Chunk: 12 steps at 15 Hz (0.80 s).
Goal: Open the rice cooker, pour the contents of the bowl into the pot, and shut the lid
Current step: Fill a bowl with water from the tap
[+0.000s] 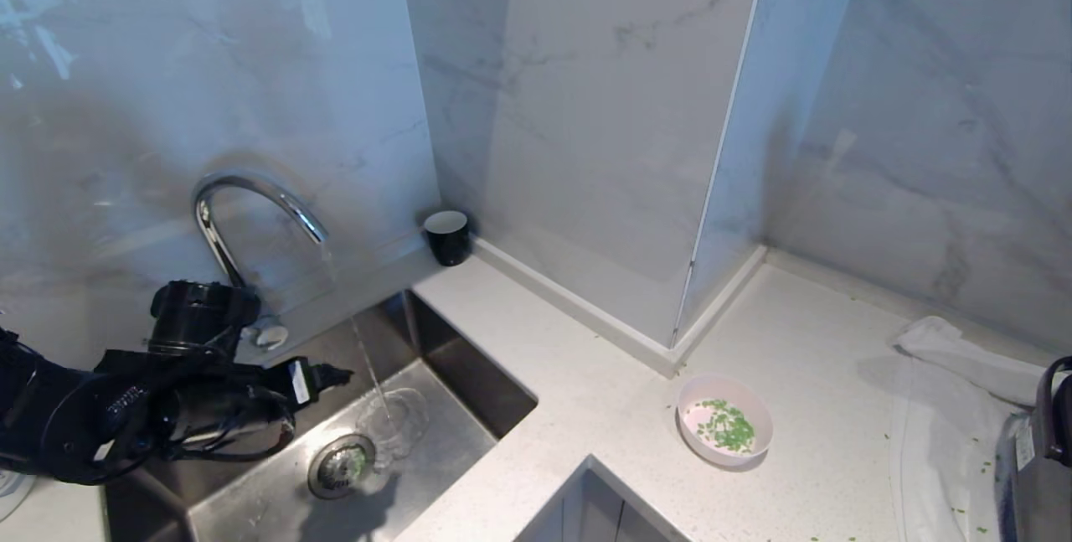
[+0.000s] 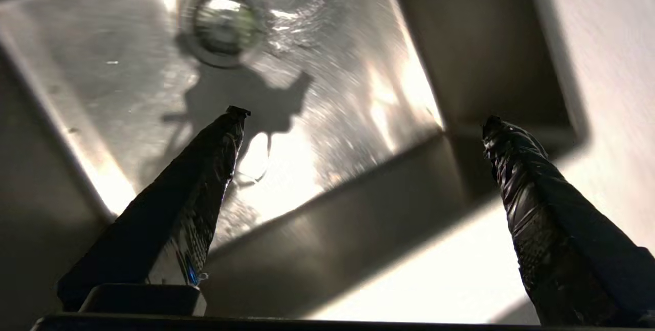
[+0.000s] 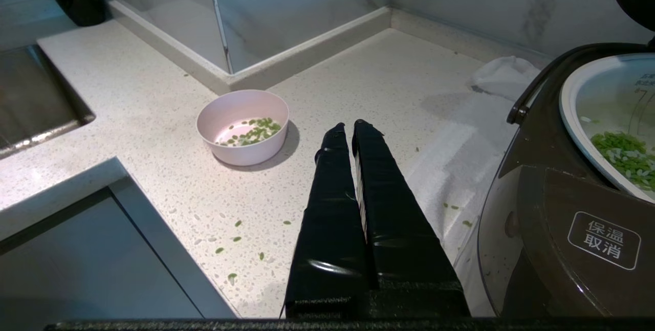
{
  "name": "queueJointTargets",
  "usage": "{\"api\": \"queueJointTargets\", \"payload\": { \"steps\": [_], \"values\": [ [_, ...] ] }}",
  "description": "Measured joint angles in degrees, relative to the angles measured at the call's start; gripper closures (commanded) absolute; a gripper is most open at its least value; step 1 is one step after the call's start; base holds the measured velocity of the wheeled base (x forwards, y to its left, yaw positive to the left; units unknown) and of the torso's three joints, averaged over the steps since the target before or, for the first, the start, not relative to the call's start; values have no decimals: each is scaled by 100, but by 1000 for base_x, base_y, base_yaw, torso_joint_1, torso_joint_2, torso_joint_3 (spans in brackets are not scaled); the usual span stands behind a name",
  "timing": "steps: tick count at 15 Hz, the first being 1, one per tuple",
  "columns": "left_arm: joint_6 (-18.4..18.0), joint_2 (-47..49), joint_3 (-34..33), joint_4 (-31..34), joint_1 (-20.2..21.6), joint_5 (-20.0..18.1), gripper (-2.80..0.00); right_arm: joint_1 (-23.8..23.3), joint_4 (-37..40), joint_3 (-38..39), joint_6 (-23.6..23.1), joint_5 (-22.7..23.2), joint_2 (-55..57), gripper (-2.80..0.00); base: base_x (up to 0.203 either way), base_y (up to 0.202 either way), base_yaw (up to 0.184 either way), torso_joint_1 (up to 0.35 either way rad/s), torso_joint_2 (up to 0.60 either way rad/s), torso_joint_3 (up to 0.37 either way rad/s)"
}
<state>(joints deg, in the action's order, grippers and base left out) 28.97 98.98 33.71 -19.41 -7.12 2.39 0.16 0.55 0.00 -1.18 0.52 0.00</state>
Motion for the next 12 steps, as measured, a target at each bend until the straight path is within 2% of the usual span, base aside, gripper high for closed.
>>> {"api": "queueJointTargets", "payload": {
  "steps": [1, 4, 8, 12],
  "values": [
    [-19, -162, -20, 85, -312, -37, 0, 0, 2, 0, 0, 0, 0, 0, 0, 0, 0, 0, 0, 0],
    [-60, -549, -67, 161, -1024, -38, 0, 0, -2, 0, -2, -1, 0, 0, 0, 0, 0, 0, 0, 0],
    [-242, -1109, -446, 71, -1322, -27, 0, 0, 0, 0, -2, -1, 0, 0, 0, 0, 0, 0, 0, 0],
    [-1070, -2372, -943, -90, -1613, -36, 0, 0, -2, 0, 0, 0, 0, 0, 0, 0, 0, 0, 0, 0]
  ]
}}
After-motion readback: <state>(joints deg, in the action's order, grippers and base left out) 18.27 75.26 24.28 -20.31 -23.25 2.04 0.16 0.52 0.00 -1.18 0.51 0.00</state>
